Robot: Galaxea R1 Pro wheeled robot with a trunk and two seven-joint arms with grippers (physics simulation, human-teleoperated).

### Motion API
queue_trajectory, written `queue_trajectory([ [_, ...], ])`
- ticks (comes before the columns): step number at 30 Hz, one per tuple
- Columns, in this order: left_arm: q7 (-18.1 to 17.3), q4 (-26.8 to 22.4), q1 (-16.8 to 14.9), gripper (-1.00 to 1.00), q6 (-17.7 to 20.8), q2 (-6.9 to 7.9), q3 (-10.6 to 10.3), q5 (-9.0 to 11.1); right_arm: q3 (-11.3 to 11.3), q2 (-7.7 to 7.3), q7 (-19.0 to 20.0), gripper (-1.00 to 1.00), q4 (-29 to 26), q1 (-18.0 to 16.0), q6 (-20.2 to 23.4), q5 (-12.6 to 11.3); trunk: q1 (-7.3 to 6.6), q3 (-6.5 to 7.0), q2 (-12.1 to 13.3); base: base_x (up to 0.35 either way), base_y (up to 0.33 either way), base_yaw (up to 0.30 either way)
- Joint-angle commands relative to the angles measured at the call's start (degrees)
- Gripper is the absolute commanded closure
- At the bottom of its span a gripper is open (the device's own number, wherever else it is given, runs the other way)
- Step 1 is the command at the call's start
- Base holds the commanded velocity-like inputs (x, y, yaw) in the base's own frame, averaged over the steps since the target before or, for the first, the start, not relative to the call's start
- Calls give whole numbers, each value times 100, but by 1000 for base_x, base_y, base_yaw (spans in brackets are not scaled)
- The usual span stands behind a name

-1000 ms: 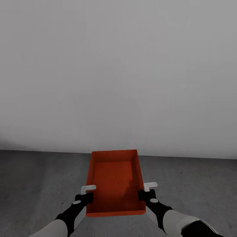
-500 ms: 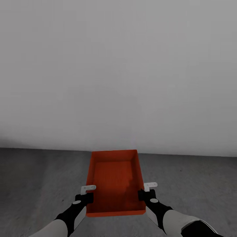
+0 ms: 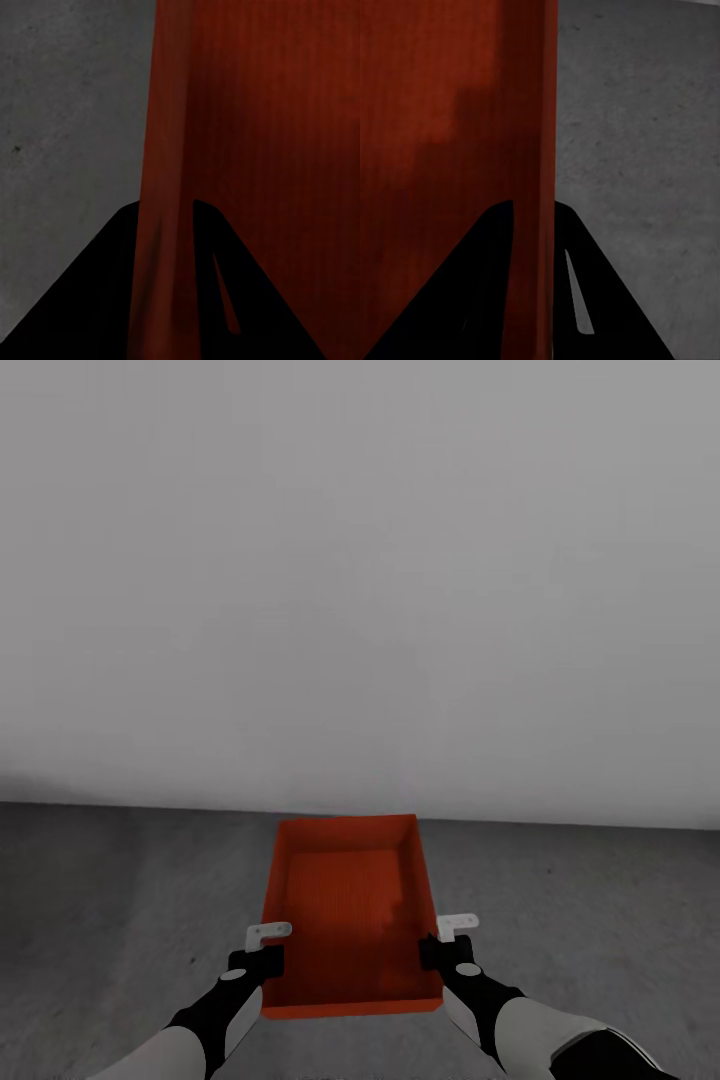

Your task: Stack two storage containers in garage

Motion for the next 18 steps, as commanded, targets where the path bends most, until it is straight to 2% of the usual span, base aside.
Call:
queue_trajectory([
  [1, 171, 20, 1, 100, -17, 59, 26, 64, -209, 3, -20, 100, -14, -7, -258, 9, 0, -15, -5, 0, 0, 0],
  [18, 171, 18, 1, 100, -70, 60, 12, 46, -207, 3, -21, 100, -14, -7, -265, 9, 0, -172, -5, 0, 0, 0],
])
